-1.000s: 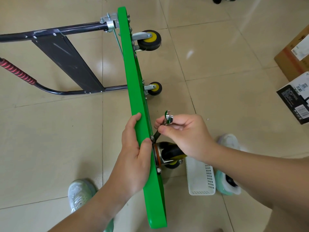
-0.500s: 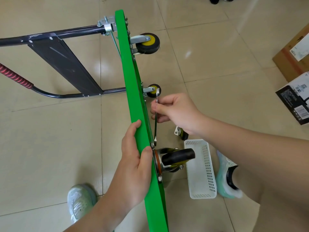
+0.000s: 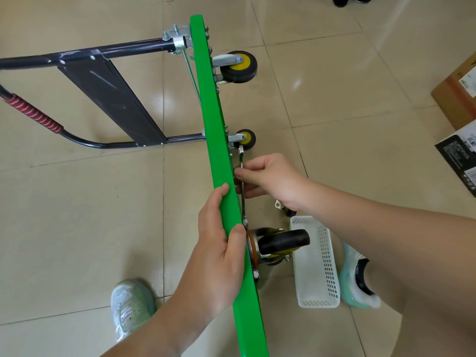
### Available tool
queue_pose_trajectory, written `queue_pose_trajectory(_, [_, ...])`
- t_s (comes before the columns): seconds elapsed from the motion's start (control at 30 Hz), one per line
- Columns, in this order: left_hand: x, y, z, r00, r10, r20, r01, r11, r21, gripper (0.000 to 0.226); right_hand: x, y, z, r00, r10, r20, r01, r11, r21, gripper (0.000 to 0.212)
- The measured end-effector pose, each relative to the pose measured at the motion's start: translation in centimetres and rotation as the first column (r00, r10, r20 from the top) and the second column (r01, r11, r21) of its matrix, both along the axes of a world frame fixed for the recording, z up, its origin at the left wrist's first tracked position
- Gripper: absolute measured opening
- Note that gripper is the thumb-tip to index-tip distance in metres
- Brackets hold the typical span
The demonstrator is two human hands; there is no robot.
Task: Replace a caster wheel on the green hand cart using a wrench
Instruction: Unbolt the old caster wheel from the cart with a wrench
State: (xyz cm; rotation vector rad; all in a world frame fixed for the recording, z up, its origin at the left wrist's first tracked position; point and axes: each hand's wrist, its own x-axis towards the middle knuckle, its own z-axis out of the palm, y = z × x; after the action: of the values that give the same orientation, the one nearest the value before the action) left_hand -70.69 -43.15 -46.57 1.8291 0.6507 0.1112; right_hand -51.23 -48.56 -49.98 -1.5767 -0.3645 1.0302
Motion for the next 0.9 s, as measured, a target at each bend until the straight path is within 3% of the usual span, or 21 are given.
queue_pose_trajectory(0.07, [0.0, 0.0, -0.1, 1.0, 0.003, 0.005, -0.003, 1.0, -0.007, 0.059, -0.7, -1.0, 0.8, 0.999, -0.008, 0.032, 0.006, 0.998, 0.061, 0.009])
queue_pose_trajectory(0.23, [0.0, 0.0, -0.3, 0.999, 0.018, 0.031, -0.019, 1.0, 0.017, 0.06, -3.9, -4.6, 2.5, 0.997, 0.0, 0.08, -0.018, 0.974, 0.227, 0.027])
queue_pose_trajectory(0.43, [0.3, -0.2, -0.5, 0.997, 0.043, 0.058, -0.045, 0.999, 0.024, 0.058, -5.9, -6.3, 2.3, 0.994, -0.086, 0.072, 0.06, 0.952, 0.301, 0.028])
queue_pose_trajectory(0.67, [0.2, -0.3, -0.4, 0.998, 0.033, 0.049, -0.034, 0.999, 0.011, 0.062, -2.9, -5.1, 3.4, 0.965, -0.184, 0.188, 0.119, 0.944, 0.308, 0.021])
queue_pose_trajectory(0.9, [0.2, -0.2, -0.5, 0.999, 0.014, 0.048, -0.016, 0.999, 0.041, 0.058, 0.1, -2.1, 2.0, 0.978, -0.188, 0.095, 0.169, 0.97, 0.174, 0.009])
